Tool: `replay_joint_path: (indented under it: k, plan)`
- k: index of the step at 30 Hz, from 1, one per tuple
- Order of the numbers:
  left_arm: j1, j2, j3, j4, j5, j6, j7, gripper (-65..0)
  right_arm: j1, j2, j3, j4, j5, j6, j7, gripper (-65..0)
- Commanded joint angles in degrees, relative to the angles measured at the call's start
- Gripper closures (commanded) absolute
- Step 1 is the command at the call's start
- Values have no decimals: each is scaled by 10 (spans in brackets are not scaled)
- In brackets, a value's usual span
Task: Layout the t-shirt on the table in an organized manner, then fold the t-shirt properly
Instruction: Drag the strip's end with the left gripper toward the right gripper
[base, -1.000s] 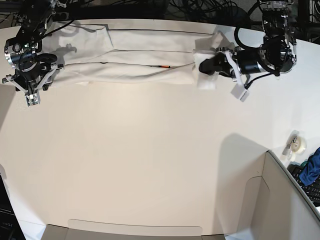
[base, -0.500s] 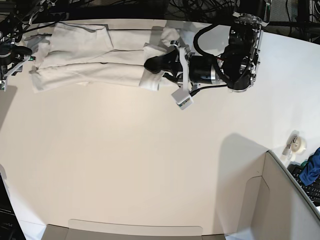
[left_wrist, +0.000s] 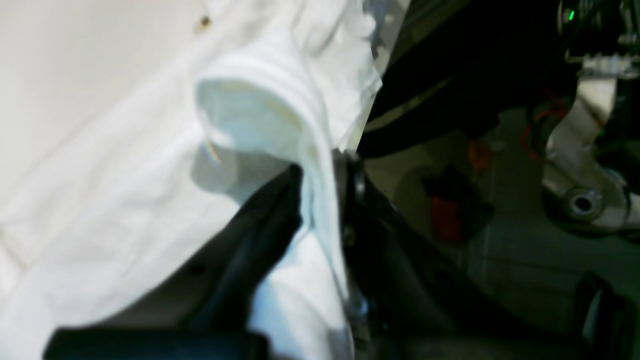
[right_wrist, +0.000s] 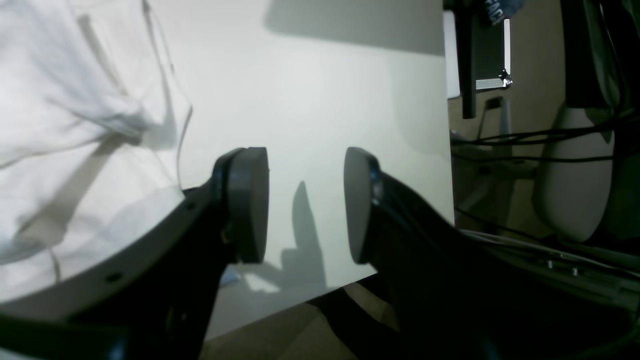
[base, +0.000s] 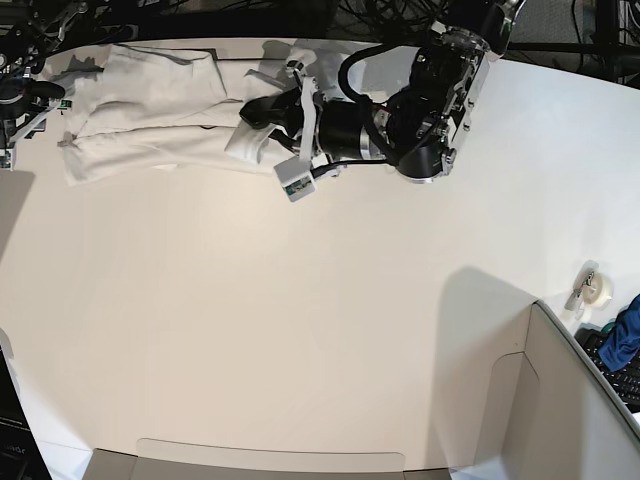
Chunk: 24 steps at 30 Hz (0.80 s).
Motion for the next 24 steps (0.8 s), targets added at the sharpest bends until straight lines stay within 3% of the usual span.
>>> replay_joint_path:
  k: [1, 8, 21, 24]
  plan:
    - [-10, 3, 7, 7, -14, -1, -26, 0, 3, 8, 2, 11, 1, -1, 7, -252]
    - [-39, 12, 41, -43, -14, -1, -70, 0, 3, 5, 0, 11, 1, -1, 6, -252]
    - [-74, 22, 41, -61, -13, -2, -82, -1, 2, 5, -1, 11, 2, -1, 6, -252]
    - [-71, 23, 41, -61, -6, -2, -82, -81, 2, 4, -1, 11, 3, -1, 6, -252]
